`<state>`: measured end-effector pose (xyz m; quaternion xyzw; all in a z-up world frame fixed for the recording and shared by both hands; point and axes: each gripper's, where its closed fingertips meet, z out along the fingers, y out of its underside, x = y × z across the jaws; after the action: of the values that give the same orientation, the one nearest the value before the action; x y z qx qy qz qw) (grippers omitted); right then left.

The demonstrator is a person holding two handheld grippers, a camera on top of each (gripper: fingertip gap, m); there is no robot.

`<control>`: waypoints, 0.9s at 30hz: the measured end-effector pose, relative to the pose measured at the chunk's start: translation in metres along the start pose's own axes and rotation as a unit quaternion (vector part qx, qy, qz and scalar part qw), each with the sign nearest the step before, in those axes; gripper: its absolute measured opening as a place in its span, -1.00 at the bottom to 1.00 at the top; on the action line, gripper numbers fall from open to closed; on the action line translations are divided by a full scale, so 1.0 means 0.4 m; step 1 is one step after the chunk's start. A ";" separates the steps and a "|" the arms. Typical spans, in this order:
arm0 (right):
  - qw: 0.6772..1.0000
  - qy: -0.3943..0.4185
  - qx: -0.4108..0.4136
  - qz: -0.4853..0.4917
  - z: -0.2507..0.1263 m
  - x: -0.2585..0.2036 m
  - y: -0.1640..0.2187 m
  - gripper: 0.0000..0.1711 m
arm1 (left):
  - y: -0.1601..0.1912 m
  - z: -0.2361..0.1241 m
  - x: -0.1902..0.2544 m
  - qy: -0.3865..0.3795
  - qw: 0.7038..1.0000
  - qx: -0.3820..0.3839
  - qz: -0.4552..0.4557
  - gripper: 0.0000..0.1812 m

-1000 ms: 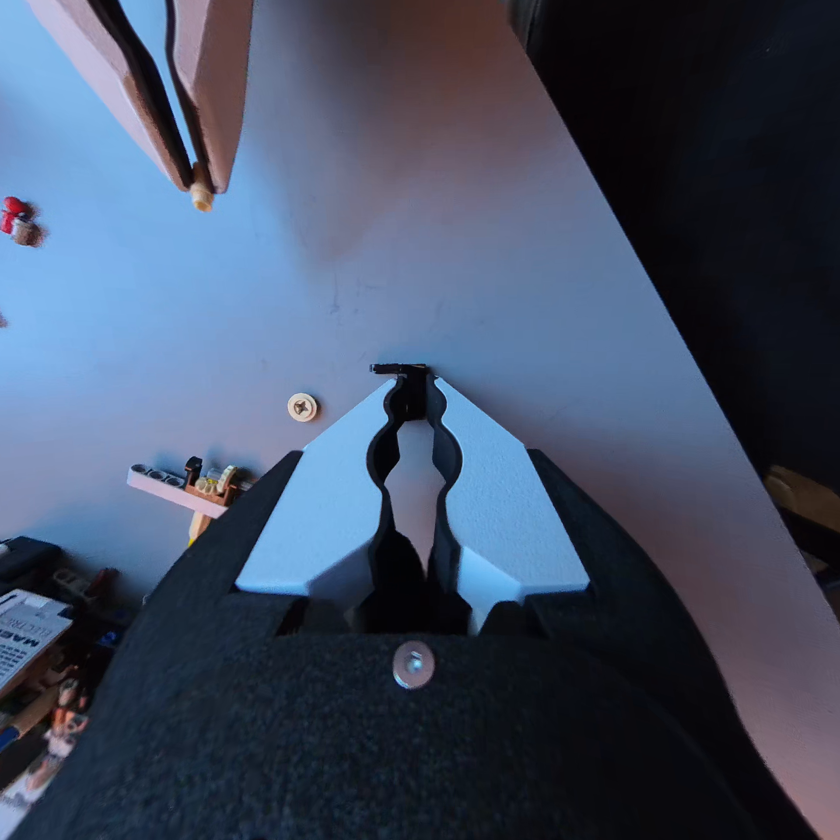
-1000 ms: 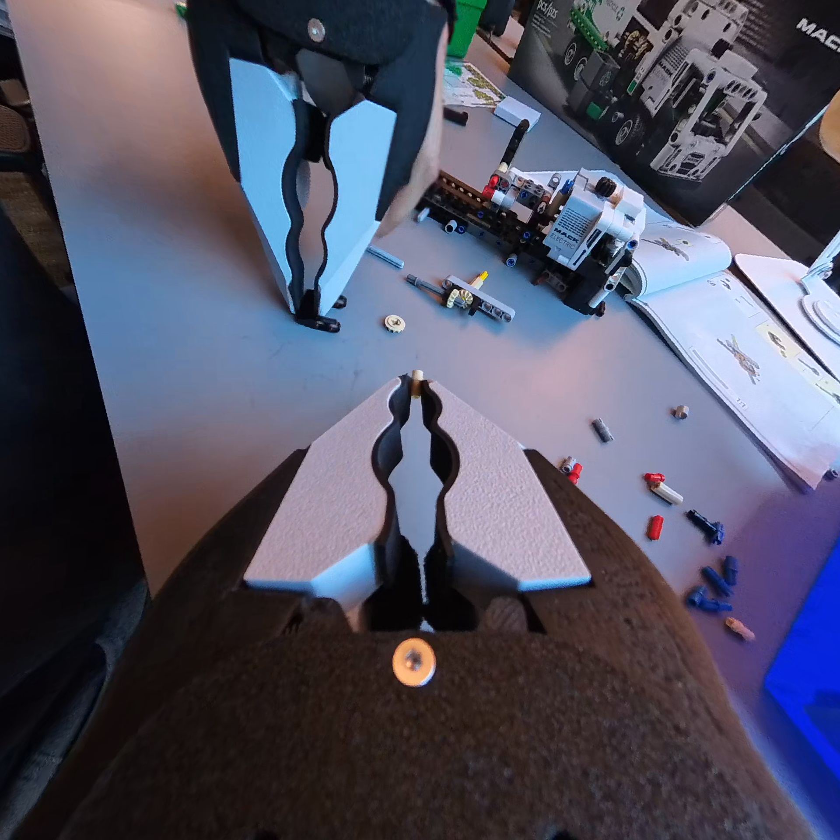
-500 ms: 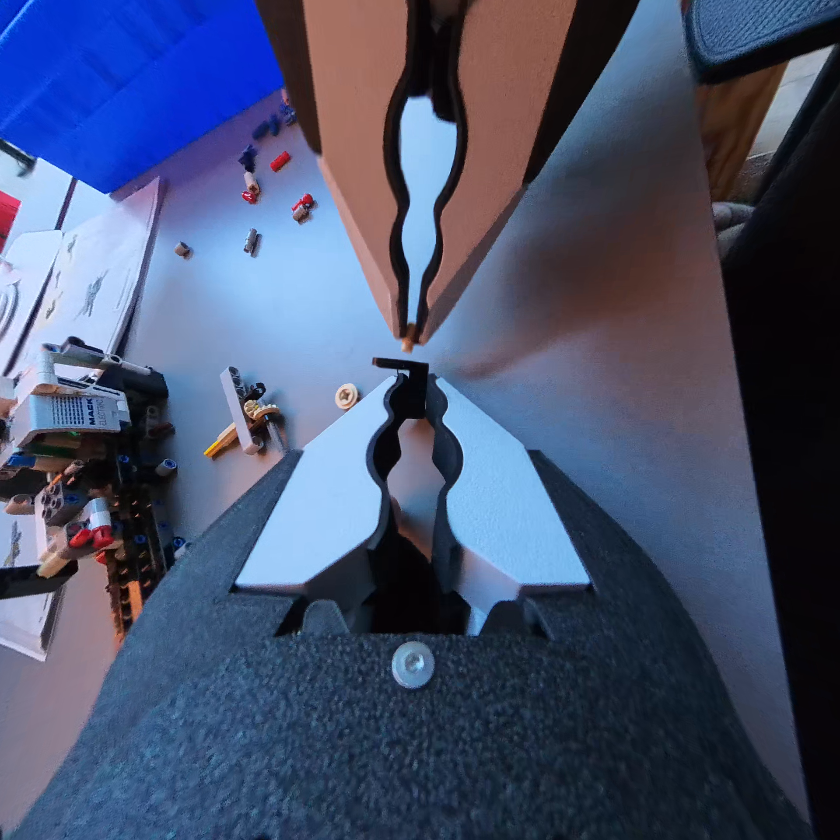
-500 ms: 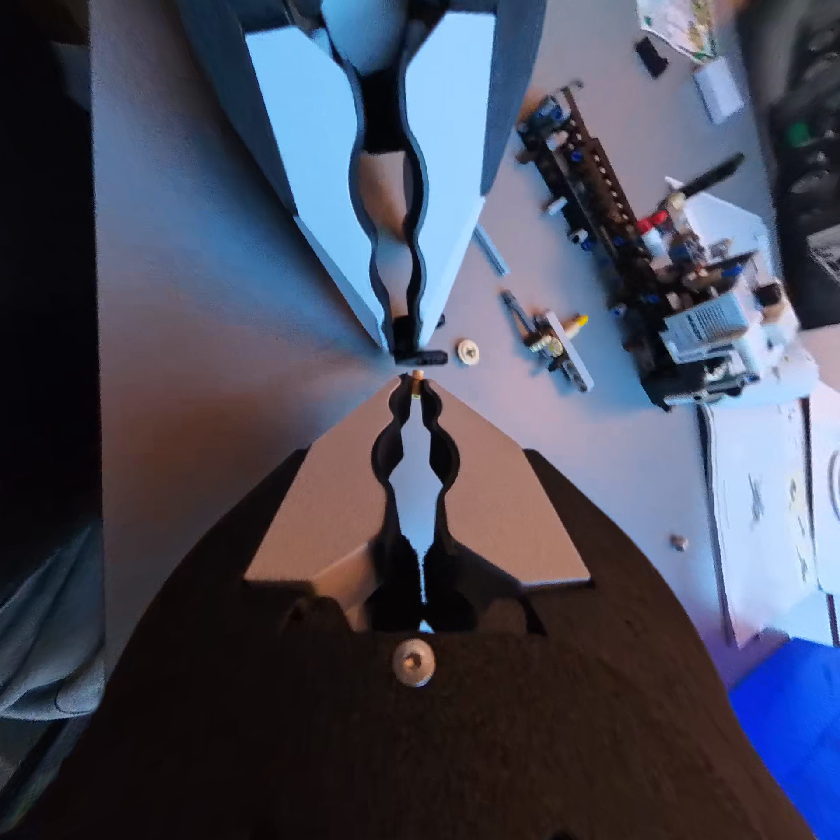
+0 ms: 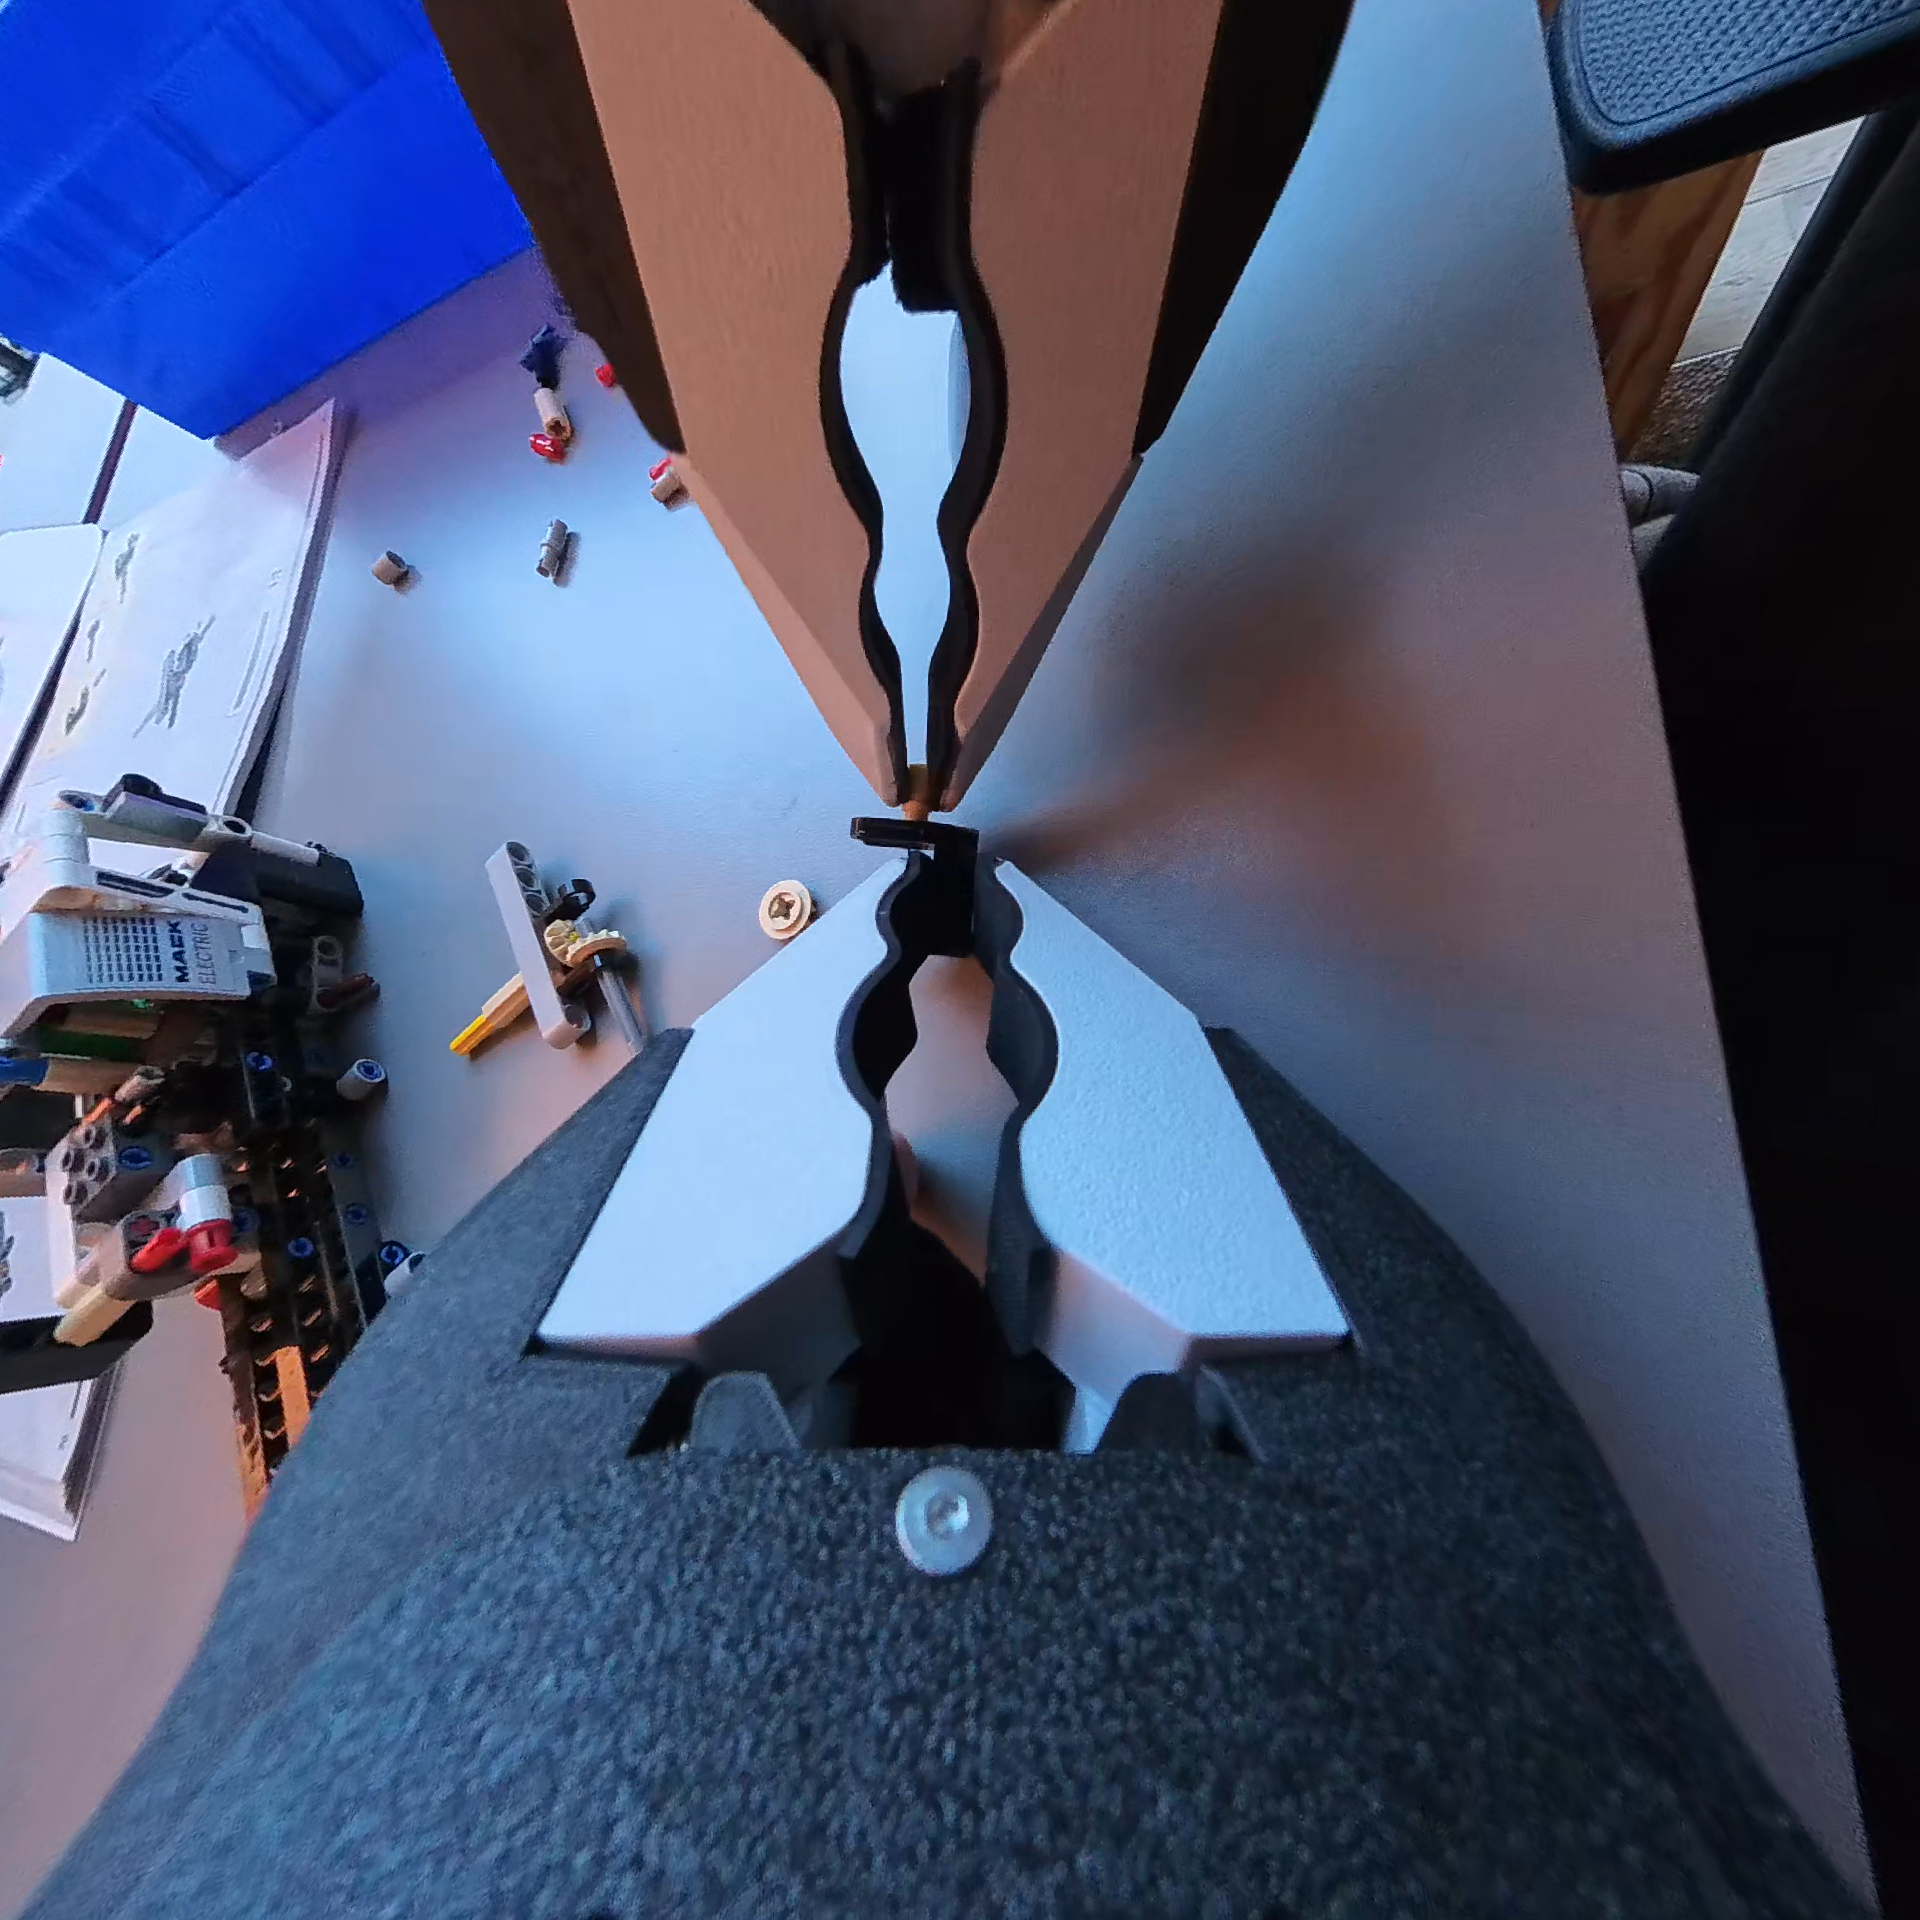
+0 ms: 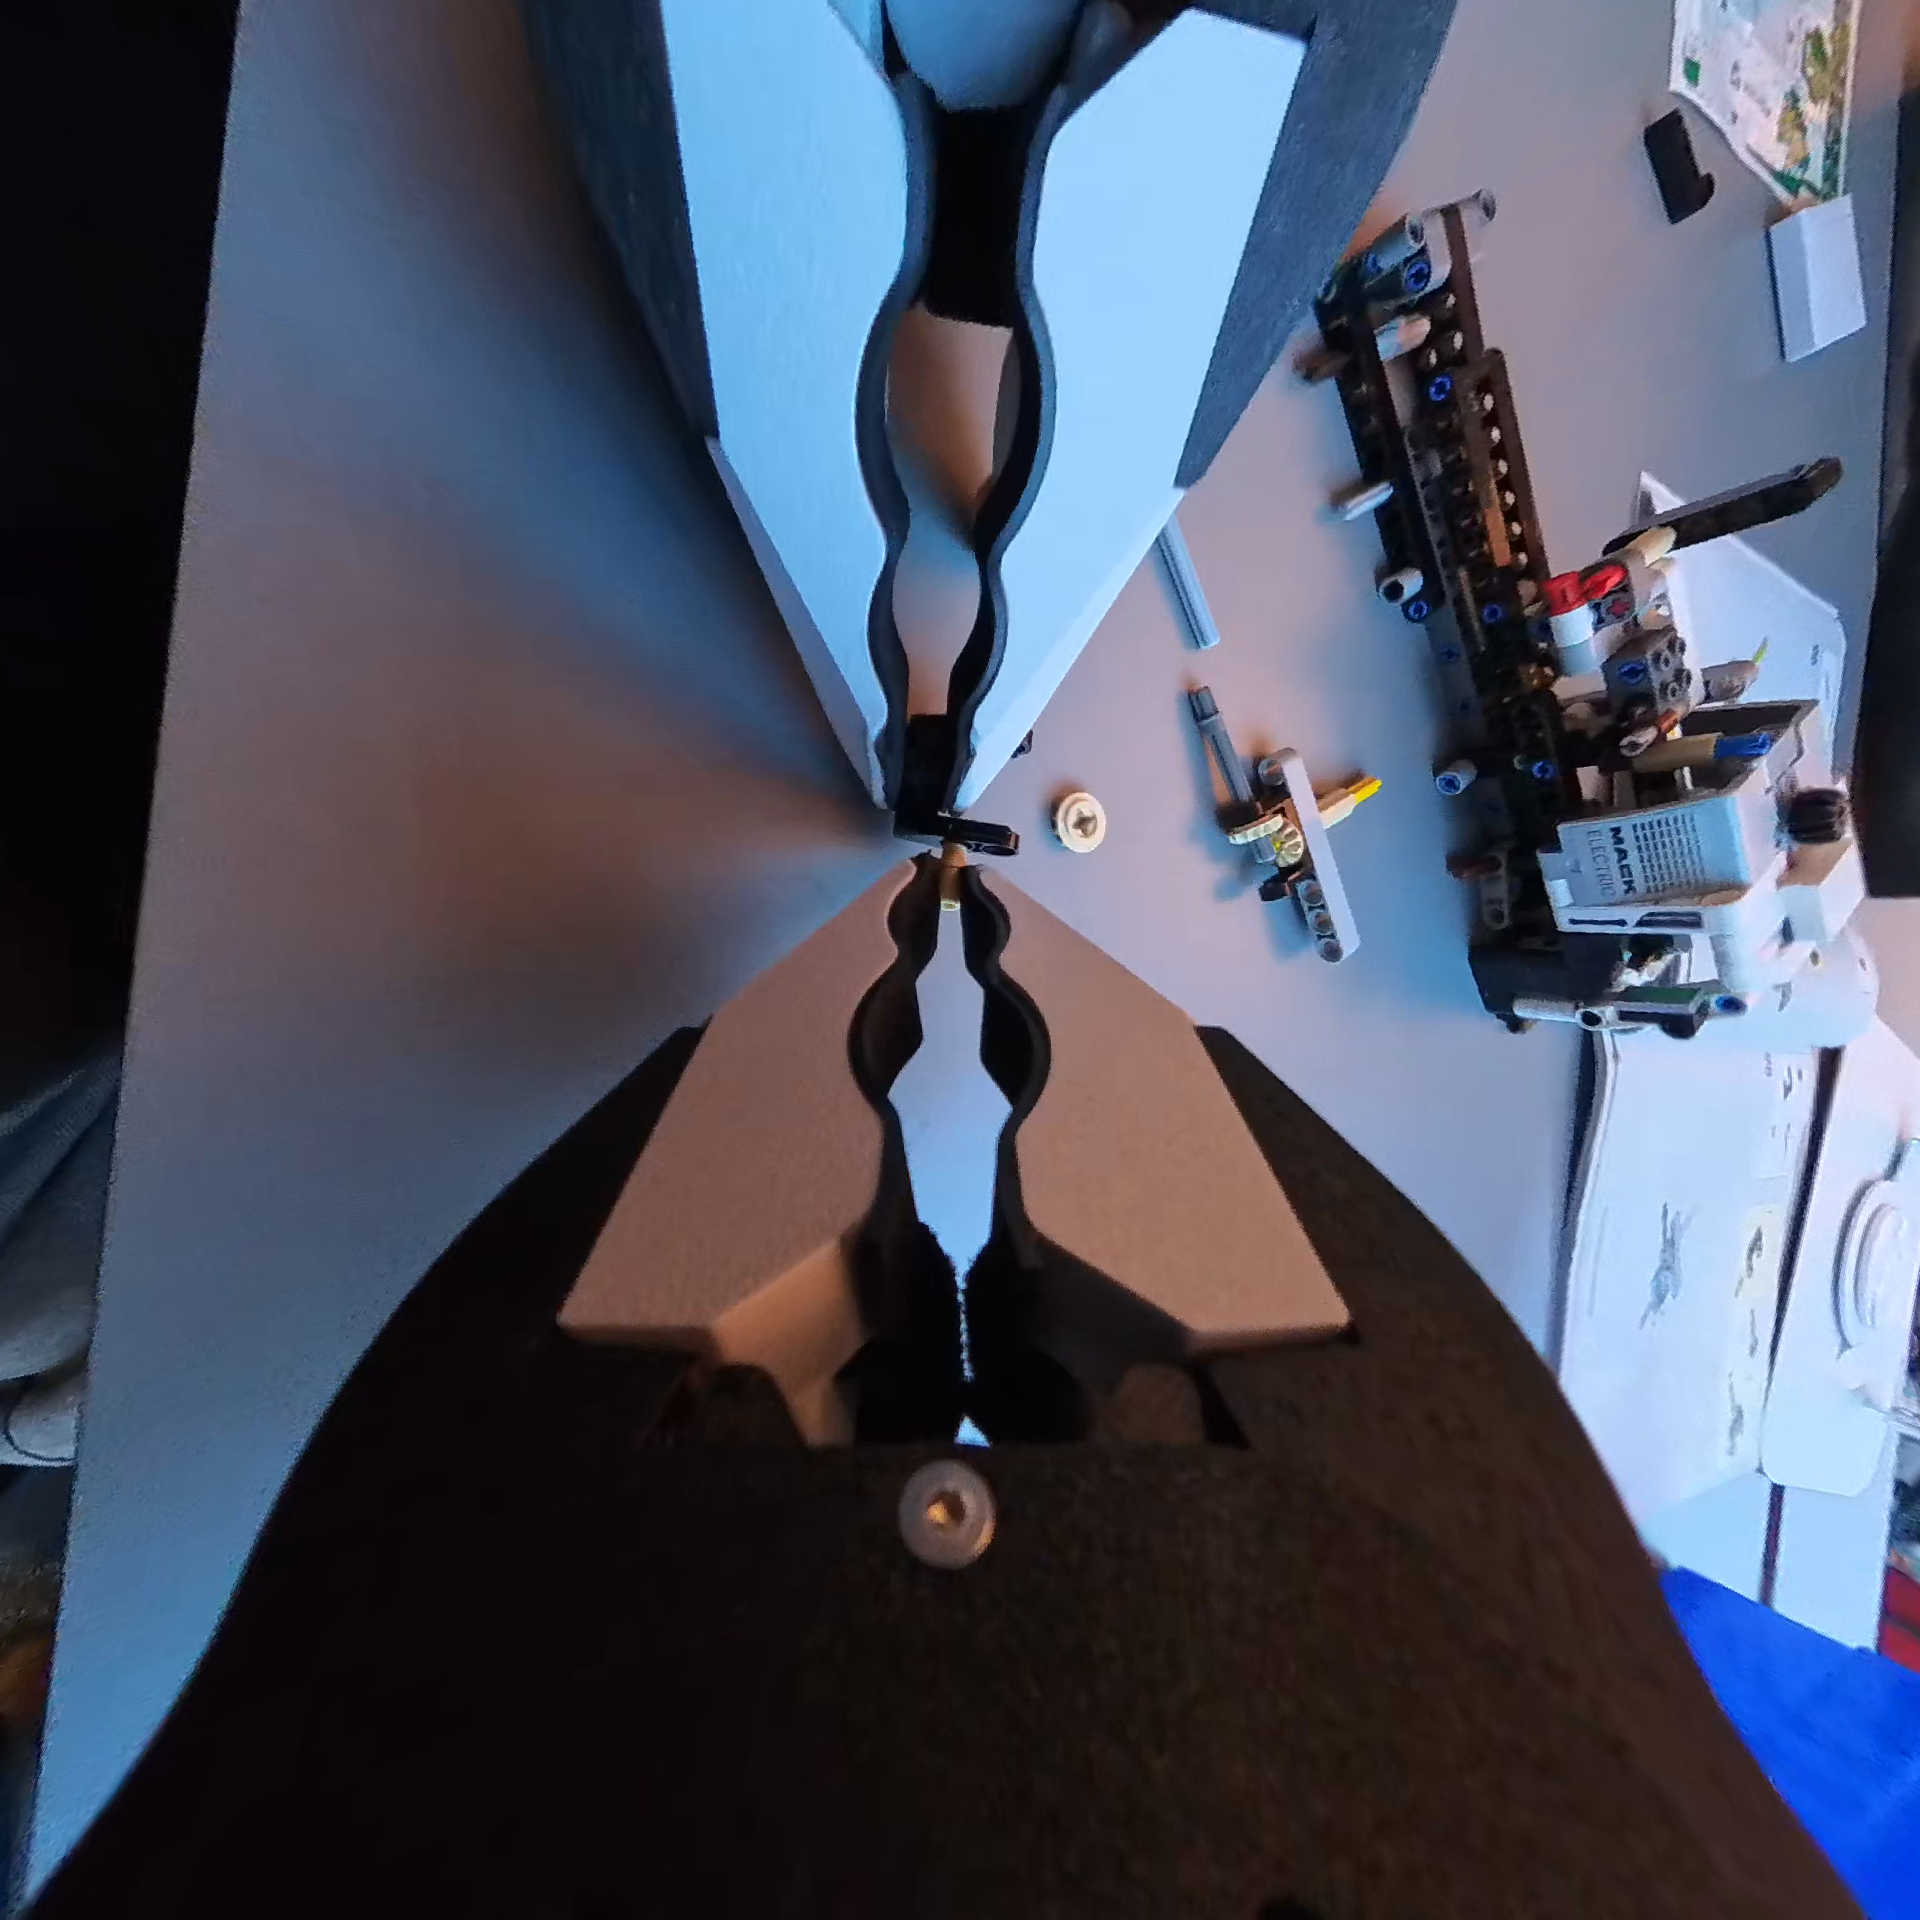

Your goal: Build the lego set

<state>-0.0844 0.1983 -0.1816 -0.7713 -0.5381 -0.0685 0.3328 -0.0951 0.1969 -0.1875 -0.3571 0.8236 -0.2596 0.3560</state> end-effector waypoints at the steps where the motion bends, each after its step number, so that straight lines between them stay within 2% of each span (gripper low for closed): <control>1: 1.000 -0.001 0.012 -0.001 0.000 0.000 0.000 -0.96 | 0.000 0.000 0.000 0.002 1.000 0.001 0.000 -0.94; 11: 0.996 0.018 0.055 -0.067 0.000 0.002 -0.004 -0.96 | 0.001 0.001 0.000 0.021 1.000 0.005 -0.001 -0.94; 15: 0.992 0.007 0.099 -0.080 0.003 0.002 -0.004 -0.96 | 0.001 0.001 0.000 0.038 0.999 0.010 0.001 -0.94; 27: 0.978 -0.081 0.193 -0.006 0.018 0.001 -0.006 -0.96 | 0.005 0.001 0.005 0.069 0.997 0.019 0.017 -0.94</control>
<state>-0.0883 0.2032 -0.1859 -0.6924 -0.5711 0.0967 0.4301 -0.0965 0.1964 -0.1898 -0.3180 0.8468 -0.2932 0.3095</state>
